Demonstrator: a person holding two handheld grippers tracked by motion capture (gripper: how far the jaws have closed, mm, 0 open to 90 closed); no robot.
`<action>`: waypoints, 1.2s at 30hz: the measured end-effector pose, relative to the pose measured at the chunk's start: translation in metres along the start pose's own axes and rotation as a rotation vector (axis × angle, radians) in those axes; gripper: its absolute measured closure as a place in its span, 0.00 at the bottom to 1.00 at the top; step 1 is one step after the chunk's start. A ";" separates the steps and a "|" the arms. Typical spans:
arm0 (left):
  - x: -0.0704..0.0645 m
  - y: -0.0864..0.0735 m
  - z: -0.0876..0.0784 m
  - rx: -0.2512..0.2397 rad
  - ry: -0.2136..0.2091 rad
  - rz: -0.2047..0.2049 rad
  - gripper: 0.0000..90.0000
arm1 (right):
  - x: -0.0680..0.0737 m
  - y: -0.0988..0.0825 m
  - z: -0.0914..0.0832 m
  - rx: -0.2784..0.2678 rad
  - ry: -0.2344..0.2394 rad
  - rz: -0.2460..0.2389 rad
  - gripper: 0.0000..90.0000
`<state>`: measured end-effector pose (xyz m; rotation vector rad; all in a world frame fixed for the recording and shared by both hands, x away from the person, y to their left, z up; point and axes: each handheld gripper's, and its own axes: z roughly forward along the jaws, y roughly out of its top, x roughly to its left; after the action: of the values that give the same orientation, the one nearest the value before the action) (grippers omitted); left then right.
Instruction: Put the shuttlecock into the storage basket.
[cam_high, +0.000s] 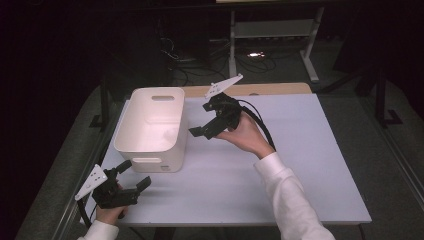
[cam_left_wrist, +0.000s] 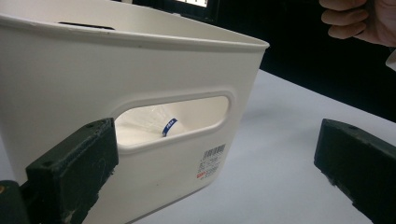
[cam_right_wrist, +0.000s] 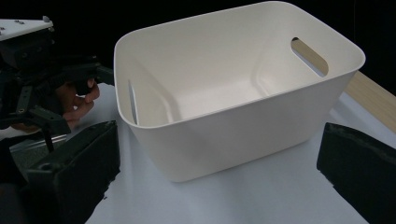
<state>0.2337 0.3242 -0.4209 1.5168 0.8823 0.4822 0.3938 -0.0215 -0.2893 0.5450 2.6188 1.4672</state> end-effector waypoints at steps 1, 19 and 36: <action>0.000 0.000 0.000 0.004 0.002 0.004 0.00 | 0.000 -0.001 -0.001 0.002 0.000 0.003 0.00; 0.001 0.000 0.000 -0.001 0.008 0.003 0.00 | 0.001 -0.018 -0.020 -0.024 -0.014 0.027 0.00; 0.001 0.000 0.000 0.012 0.012 0.006 0.00 | -0.007 -0.044 -0.037 -0.042 -0.028 0.076 0.00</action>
<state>0.2343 0.3249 -0.4213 1.5296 0.8913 0.4914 0.3796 -0.0749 -0.3076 0.6625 2.5659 1.5210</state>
